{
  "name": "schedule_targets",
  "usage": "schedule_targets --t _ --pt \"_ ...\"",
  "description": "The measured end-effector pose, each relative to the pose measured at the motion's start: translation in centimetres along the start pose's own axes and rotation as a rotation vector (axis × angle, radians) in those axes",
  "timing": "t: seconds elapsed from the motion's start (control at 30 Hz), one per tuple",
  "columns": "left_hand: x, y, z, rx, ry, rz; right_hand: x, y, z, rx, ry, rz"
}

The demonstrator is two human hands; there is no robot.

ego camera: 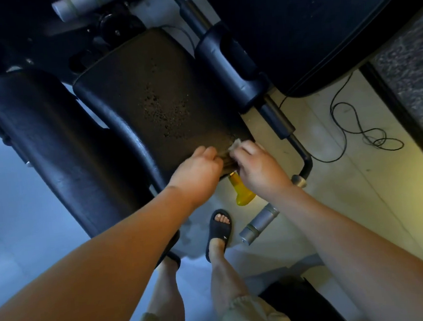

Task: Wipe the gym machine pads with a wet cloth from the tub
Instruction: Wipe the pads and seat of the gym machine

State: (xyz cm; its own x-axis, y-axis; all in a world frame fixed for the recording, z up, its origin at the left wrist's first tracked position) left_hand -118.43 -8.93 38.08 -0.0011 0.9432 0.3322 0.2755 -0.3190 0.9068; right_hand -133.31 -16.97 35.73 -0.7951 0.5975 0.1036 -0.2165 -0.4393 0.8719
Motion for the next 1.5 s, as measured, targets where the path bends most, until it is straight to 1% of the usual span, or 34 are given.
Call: schedule_targets --t 0.1,0.17,0.23,0.43,0.53,0.6,0.67,0.77,0.83,0.9,0.97,1.1,1.23,1.33,1.5 --pt "-2.6 1.1 0.3 -0.041 0.055 -0.008 -2.9 0.1 -0.8 0.023 -0.029 0.022" --pt "-4.1 1.6 0.9 -0.024 0.132 -0.047 -4.8 0.2 -1.1 0.010 -0.088 -0.004" --pt "-4.6 1.5 1.1 0.020 0.155 -0.071 -5.0 0.1 -1.4 -0.007 -0.103 -0.040" --pt "-2.5 0.0 -0.8 0.080 -0.034 -0.014 -0.3 0.7 -2.3 0.018 -0.059 -0.094" --pt "-4.1 0.7 -0.2 0.033 -0.033 -0.033 -2.3 0.7 -3.3 0.051 -0.054 -0.094" --pt "-5.6 1.6 0.6 -0.004 0.033 -0.064 -5.2 0.6 -3.8 0.021 -0.125 -0.098" --pt "-6.6 2.2 1.2 -0.005 0.086 -0.051 -7.0 0.5 -4.0 -0.067 -0.205 -0.115" --pt "-6.2 1.9 0.6 0.038 0.032 -0.018 -5.8 0.9 -3.6 -0.170 -0.294 -0.118" --pt "-5.0 0.9 -0.2 0.058 -0.025 -0.008 -3.3 1.3 -3.8 -0.207 -0.333 -0.083" --pt "-4.3 0.1 -1.0 0.091 -0.068 0.013 -1.6 1.7 -4.3 -0.274 -0.415 -0.027" --pt "-4.2 -0.1 -1.3 0.082 -0.072 0.019 -1.3 1.8 -4.6 -0.347 -0.478 0.024" --pt "-4.7 0.4 -1.2 0.031 -0.041 0.003 -2.8 2.1 -4.4 -0.342 -0.466 0.011" --pt "-5.5 1.1 -0.7 0.038 0.021 -0.033 -4.8 2.0 -4.8 -0.400 -0.525 0.071" --pt "-6.1 1.4 -0.4 0.038 0.057 -0.031 -6.2 1.6 -5.0 -0.420 -0.546 0.046" --pt "-7.2 2.5 0.9 0.008 0.159 -0.022 -9.5 1.0 -3.7 -0.356 -0.514 -0.049"
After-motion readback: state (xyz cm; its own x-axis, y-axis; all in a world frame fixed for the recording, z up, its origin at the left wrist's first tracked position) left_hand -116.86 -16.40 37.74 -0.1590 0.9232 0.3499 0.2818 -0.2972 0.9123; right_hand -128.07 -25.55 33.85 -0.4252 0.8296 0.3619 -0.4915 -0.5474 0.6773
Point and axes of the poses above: each hand's wrist, its own x-axis away from the middle knuckle, its own y-axis out of the back of the hand, z = x × y, the point moved 2 cm from there along -x, towards the middle knuckle, and after that the axes turned 3 degrees about -z, right-handed, at the moved point
